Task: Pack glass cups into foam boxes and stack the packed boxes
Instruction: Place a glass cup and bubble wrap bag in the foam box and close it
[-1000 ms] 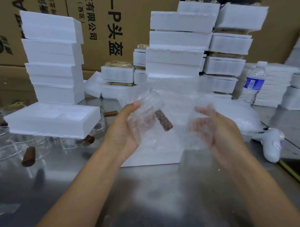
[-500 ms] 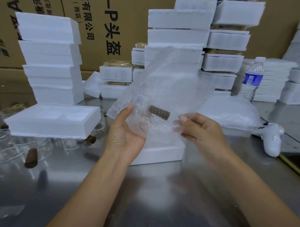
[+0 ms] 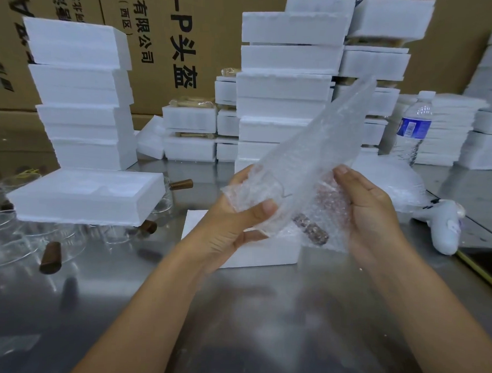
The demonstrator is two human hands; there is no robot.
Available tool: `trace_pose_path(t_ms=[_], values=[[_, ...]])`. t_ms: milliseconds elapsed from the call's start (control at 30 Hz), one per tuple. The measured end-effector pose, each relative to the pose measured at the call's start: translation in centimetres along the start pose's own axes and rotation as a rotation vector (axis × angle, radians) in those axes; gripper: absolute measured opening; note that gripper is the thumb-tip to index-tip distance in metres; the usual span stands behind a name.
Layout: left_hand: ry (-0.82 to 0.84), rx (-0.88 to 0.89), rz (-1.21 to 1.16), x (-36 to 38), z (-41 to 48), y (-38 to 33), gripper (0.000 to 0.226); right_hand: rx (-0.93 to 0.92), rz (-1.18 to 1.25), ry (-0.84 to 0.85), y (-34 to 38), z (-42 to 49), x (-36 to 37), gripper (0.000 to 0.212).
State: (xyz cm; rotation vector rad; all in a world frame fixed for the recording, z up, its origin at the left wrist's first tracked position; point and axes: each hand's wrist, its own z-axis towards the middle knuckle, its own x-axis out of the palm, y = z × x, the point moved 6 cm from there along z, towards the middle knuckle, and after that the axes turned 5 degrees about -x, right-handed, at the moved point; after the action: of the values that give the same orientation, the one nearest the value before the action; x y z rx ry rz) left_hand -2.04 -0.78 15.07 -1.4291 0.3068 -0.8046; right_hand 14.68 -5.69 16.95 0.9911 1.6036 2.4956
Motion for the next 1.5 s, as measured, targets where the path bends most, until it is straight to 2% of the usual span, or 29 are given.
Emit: trace_pose_path(t_ms=[100, 200, 300, 400, 500, 667, 833, 933, 967, 1067, 1200, 1233, 1300, 1333, 1400, 1500], values=[[0.070, 0.039, 0.279, 0.4, -0.6, -0.5, 0.086, -0.008, -0.074, -0.011, -0.1, 0.0, -0.2, 0.008], [0.012, 0.081, 0.549, 0.6, -0.9, -0.7, 0.070, -0.039, -0.124, -0.021, 0.0, 0.1, -0.4, 0.005], [-0.015, 0.099, 0.673, 1.1, -1.1, -0.7, 0.058, -0.097, -0.199, -0.016, 0.4, -0.1, -0.3, 0.006], [-0.008, 0.136, 0.725, 1.5, -1.4, -0.7, 0.044, -0.257, -0.353, 0.012, 1.6, -0.8, 0.2, 0.015], [-0.010, 0.162, 0.695, 1.6, -1.4, -0.7, 0.036, -0.421, -0.457, 0.112, 2.4, -2.0, 1.7, 0.027], [-0.048, 0.195, 0.559, 1.2, -1.0, -0.9, 0.029, -0.550, -0.589, 0.337, 2.0, -3.5, 3.8, 0.033], [-0.084, 0.218, 0.464, 0.5, -0.8, -0.9, 0.042, -0.453, -0.708, 0.513, 1.0, -3.4, 4.1, 0.032], [-0.098, 0.243, 0.502, 0.7, -1.0, -1.2, 0.045, -0.426, -0.755, 0.578, 0.8, -3.5, 4.2, 0.056], [-0.093, 0.252, 0.516, 0.8, -1.1, -1.2, 0.049, -0.425, -0.789, 0.562, 0.8, -3.5, 4.1, 0.058], [-0.087, 0.247, 0.580, 1.1, -1.1, -0.9, 0.062, -0.378, -0.786, 0.464, 0.6, -2.8, 3.6, 0.037], [-0.066, 0.266, 0.665, 1.7, -1.4, -0.9, 0.058, -0.259, -0.756, 0.386, 0.0, -1.7, 2.6, 0.047], [-0.071, 0.272, 0.694, 1.9, -1.5, -1.0, 0.056, -0.238, -0.742, 0.369, -0.1, -1.4, 2.4, 0.043], [-0.087, 0.284, 0.746, 2.1, -1.6, -1.1, 0.053, -0.188, -0.647, 0.318, -0.2, -1.1, 2.0, 0.018], [-0.097, 0.286, 0.768, 2.2, -1.6, -1.1, 0.051, -0.154, -0.611, 0.283, -0.3, -1.0, 1.8, 0.013], [-0.114, 0.277, 0.795, 2.3, -1.6, -1.1, 0.048, -0.122, -0.592, 0.277, -0.7, -1.0, 1.7, 0.027], [-0.147, 0.263, 0.787, 2.0, -1.7, -1.2, 0.054, -0.185, -0.588, 0.366, -0.1, -1.6, 2.7, 0.031]])
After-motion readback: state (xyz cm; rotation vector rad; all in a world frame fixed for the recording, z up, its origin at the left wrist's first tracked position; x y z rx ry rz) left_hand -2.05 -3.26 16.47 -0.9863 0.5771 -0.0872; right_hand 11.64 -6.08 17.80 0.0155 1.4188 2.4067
